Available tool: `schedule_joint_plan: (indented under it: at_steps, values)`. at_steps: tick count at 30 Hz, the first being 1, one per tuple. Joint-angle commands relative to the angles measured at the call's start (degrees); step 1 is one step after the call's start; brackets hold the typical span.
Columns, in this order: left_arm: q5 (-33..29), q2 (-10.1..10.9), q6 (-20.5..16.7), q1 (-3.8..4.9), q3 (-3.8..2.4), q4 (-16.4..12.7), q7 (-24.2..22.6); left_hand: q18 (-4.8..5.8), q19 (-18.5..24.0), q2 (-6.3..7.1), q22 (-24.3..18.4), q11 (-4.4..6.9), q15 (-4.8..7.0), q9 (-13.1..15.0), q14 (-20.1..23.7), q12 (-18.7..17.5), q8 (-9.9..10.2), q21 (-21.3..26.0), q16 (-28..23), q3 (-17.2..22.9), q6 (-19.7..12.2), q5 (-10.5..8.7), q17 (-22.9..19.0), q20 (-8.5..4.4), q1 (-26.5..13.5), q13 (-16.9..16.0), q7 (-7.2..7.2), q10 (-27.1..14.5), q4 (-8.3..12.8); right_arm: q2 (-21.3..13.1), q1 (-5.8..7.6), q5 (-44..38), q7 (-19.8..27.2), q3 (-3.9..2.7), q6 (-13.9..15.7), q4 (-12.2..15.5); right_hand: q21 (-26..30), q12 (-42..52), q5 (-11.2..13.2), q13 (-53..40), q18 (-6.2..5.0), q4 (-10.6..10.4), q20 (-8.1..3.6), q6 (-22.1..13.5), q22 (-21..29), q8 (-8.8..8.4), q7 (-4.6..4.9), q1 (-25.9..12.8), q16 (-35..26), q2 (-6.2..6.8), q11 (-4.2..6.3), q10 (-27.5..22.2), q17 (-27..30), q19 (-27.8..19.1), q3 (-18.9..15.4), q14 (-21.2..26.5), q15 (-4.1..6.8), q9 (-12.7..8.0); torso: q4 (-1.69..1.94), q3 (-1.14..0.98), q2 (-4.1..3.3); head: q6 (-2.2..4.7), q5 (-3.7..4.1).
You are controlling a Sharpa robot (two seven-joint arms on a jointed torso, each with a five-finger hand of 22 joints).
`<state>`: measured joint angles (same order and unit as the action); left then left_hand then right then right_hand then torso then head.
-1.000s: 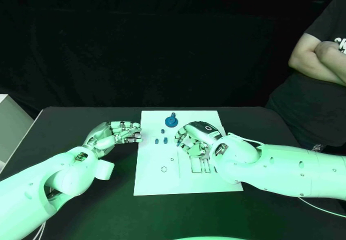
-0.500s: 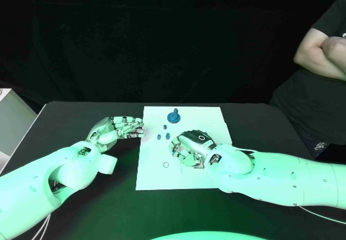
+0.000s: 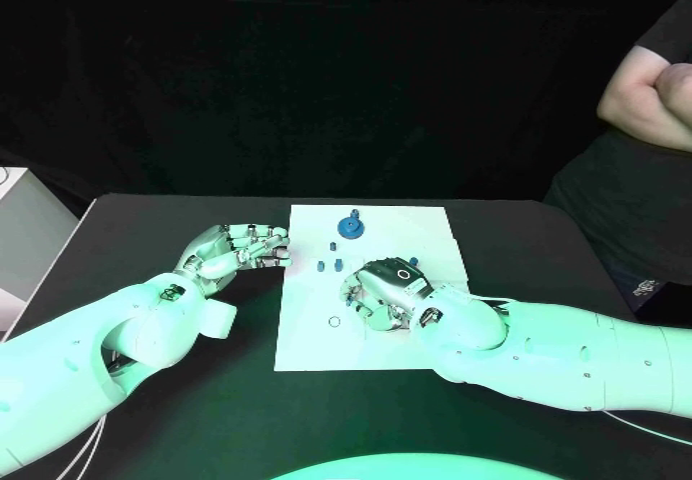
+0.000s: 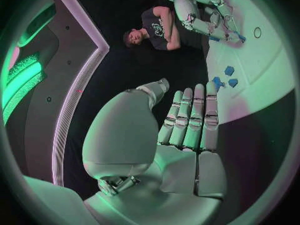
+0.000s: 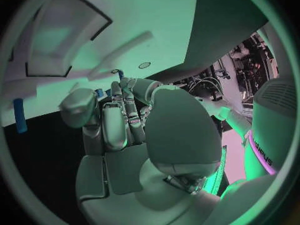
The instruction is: Assemble the parts on the task board
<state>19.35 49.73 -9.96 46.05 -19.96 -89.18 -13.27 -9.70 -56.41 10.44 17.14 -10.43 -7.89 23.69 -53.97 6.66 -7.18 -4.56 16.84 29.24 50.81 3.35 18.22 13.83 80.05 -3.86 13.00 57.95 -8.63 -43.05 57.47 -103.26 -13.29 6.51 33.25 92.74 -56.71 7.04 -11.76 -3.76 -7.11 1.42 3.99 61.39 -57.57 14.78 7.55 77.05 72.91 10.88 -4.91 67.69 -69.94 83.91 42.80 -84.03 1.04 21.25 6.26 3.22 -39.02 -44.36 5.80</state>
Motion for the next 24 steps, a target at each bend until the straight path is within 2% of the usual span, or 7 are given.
schedule_joint_plan:
  at_steps: [1,24]
  values:
    - [-0.38,-0.02,0.45,-0.09,-0.06,-0.06,-0.49,-0.68,-0.45,-0.32,-0.05,-0.18,-0.19,-0.09,0.26,0.28,-0.25,0.39,-0.34,-0.33,-0.39,-0.17,0.08,0.04,0.22,-0.06,0.72,-0.36,0.13,0.09,-0.07,-2.56,-0.39,0.01,-0.10,-0.10,-0.21,0.19,-0.35,-0.06,0.36,-0.02,-0.19,0.45,-0.05,0.17,0.12,-0.36,0.29,-0.29,1.01,1.24,-0.10,0.02,0.21,-2.68,0.32,0.09,0.02,0.01,0.02,-0.16,0.06]
    - [-0.36,0.19,0.93,-0.10,-0.06,0.13,0.01,-0.66,-0.46,-0.30,-0.27,-0.26,-0.26,-0.21,0.44,0.36,-0.31,0.54,-0.44,-0.50,-0.61,-0.18,0.12,0.09,0.12,-0.06,0.78,-0.62,0.01,0.01,-0.10,-3.47,-0.91,0.02,0.07,-0.16,-0.29,0.11,-0.39,-0.06,0.37,0.07,-0.20,0.48,-0.14,0.24,0.09,-0.41,0.41,-0.28,1.03,1.37,-0.12,0.04,0.37,-2.70,0.34,0.17,0.06,0.02,-0.02,-0.36,-0.13]
